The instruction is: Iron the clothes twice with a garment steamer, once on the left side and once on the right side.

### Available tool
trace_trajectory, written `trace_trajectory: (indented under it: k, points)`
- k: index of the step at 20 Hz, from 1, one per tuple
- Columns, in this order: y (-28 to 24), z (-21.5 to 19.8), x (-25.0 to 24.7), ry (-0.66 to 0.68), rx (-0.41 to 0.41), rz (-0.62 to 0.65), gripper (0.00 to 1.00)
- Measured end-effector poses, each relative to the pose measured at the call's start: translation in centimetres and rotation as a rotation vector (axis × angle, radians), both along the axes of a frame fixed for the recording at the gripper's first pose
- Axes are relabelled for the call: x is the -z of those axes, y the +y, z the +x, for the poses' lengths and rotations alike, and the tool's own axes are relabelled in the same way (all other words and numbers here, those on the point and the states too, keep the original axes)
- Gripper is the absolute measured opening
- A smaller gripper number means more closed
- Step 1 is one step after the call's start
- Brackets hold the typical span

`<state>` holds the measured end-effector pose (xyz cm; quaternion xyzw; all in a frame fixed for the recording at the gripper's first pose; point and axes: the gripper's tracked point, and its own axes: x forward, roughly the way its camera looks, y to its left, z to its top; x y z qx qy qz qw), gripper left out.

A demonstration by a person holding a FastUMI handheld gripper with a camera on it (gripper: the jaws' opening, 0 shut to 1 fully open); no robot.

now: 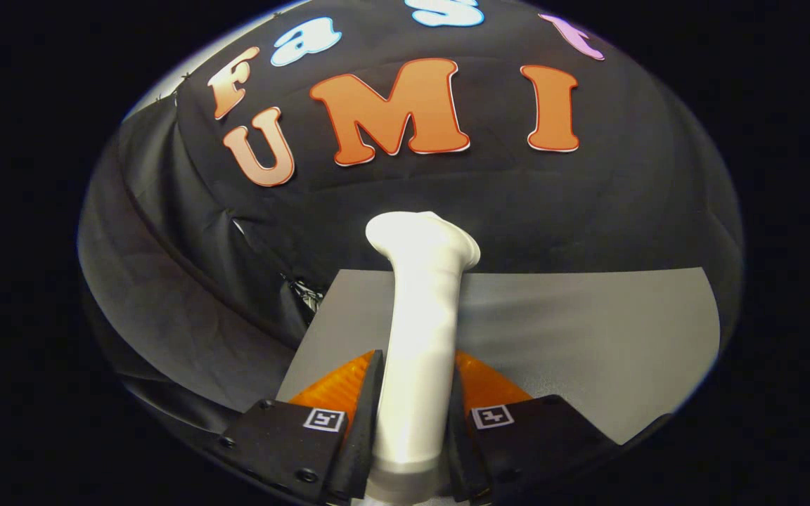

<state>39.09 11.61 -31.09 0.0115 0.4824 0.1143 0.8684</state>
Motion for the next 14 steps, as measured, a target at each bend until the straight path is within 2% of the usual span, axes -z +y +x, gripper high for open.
trace_trajectory:
  k: [4,9,14]
  points:
    - [0.9,-2.5,-2.7,-0.112,0.012,0.030,0.51]
    - [1.2,-5.7,-7.6,-0.339,0.102,0.018,0.47]
    - [3.3,-10.8,-12.6,-0.521,0.169,0.035,0.47]
